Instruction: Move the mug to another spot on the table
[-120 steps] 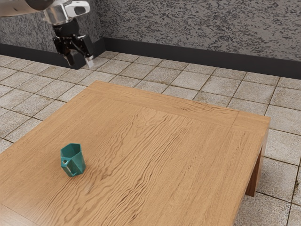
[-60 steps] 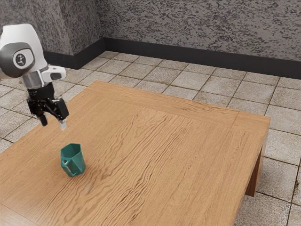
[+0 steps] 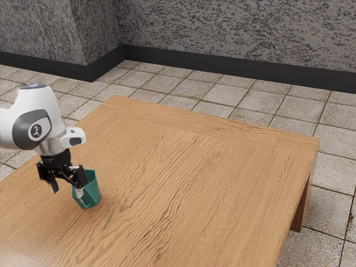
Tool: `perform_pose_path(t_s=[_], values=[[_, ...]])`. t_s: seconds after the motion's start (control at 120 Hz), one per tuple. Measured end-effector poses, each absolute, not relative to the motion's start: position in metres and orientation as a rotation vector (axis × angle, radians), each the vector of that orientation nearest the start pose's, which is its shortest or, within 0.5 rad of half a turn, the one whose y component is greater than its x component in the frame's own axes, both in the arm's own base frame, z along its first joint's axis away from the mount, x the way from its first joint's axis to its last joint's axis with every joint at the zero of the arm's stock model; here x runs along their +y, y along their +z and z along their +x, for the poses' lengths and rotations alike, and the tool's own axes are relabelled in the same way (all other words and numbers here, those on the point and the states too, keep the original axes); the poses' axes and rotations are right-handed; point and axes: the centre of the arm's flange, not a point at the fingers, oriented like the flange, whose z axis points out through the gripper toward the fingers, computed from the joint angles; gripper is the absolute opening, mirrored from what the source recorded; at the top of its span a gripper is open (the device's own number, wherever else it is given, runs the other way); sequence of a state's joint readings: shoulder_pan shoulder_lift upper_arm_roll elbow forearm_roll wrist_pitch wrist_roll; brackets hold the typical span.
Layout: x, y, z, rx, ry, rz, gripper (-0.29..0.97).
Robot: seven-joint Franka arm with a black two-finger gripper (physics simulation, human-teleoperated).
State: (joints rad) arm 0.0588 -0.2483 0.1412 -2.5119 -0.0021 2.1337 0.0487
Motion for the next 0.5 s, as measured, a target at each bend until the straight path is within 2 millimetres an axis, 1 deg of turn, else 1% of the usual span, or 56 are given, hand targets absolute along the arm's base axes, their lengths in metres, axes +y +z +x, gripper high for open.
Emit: perform_pose_path(t_s=[0.175, 0.35, 0.5], values=[[0.079, 0.343, 0.423, -0.288, 0.157, -3.111, 0.66], [0.074, 0.314, 0.412, -0.377, 0.189, -3.083, 0.66], [0.077, 0.301, 0.411, -0.461, 0.177, -3.066, 0.66]])
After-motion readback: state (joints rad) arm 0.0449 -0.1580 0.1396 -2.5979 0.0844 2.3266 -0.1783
